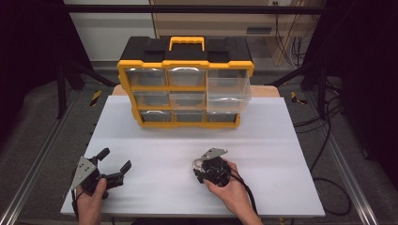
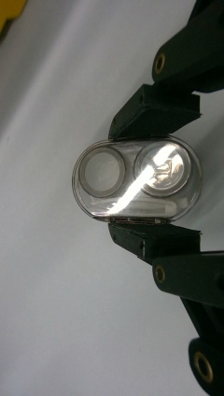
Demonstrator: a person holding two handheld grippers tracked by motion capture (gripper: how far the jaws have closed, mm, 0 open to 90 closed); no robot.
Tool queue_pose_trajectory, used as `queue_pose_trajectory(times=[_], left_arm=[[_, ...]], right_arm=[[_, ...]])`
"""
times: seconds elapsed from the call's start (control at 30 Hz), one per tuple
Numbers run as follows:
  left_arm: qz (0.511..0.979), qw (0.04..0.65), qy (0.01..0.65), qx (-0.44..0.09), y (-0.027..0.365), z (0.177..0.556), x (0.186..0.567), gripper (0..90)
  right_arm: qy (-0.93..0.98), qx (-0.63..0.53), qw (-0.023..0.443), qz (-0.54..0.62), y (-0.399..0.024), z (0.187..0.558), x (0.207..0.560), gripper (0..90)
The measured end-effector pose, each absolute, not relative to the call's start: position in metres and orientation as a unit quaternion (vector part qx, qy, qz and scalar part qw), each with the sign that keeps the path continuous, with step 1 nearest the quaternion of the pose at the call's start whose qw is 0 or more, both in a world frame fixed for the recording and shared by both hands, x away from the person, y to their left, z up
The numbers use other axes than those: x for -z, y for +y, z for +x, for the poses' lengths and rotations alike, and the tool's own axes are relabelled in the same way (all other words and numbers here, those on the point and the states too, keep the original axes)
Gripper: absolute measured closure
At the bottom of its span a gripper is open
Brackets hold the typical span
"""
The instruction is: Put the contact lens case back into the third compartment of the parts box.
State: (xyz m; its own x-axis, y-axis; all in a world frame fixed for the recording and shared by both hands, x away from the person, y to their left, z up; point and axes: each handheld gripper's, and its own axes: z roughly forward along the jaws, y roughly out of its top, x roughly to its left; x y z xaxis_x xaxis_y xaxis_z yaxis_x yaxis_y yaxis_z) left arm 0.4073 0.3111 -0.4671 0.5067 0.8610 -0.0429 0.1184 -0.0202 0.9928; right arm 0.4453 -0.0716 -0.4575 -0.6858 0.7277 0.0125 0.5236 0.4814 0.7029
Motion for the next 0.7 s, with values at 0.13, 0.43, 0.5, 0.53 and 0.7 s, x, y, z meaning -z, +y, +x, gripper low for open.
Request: queue_pose_trajectory(times=[0.13, 0.43, 0.5, 0.53, 0.7], left_arm=[[0.638, 0.587, 0.384, -0.318, 0.311, 0.407, 0.467, 1.2], [0.636, 0.587, 0.385, -0.321, 0.313, 0.406, 0.467, 1.3], [0.636, 0.587, 0.385, -0.321, 0.313, 0.406, 0.467, 1.3], [0.636, 0.587, 0.385, -0.321, 0.313, 0.406, 0.466, 1.3], [0.634, 0.588, 0.385, -0.322, 0.314, 0.406, 0.466, 1.3]], right_arm=[[0.84, -0.362, 0.152, 0.376, -0.084, 0.447, 0.449, 49.2], [0.82, -0.378, 0.168, 0.396, -0.117, 0.449, 0.434, 49.2], [0.818, -0.379, 0.171, 0.398, -0.124, 0.449, 0.431, 49.2], [0.817, -0.379, 0.172, 0.4, -0.126, 0.449, 0.43, 49.2], [0.807, -0.388, 0.179, 0.409, -0.141, 0.448, 0.424, 49.2]])
